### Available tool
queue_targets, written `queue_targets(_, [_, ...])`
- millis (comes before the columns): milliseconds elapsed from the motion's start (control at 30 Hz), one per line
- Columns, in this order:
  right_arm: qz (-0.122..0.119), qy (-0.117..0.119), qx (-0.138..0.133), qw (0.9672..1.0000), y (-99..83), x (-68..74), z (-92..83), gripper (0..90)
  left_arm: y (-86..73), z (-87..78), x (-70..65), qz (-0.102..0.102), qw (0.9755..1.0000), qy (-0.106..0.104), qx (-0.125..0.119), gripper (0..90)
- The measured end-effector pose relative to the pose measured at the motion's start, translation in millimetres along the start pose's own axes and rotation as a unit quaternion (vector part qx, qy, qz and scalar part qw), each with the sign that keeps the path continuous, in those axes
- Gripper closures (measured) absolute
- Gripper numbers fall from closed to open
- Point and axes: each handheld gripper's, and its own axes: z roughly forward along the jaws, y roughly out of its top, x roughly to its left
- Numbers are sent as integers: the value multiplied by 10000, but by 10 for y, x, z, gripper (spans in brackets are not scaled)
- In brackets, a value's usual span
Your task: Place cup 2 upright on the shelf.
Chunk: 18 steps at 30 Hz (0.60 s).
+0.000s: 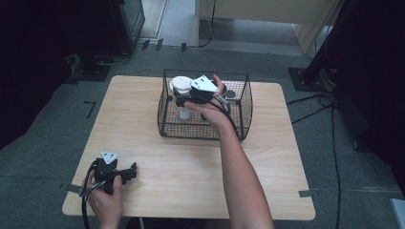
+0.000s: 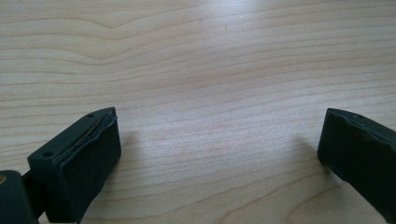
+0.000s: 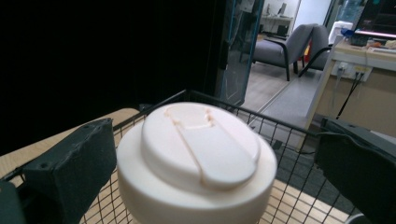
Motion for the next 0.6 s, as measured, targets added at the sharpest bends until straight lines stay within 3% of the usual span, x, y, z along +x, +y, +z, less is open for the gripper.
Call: queue_targets(600, [13,-229,-294,9993,205,-135,-322,0,0,0,0,4,10000,0,2,0])
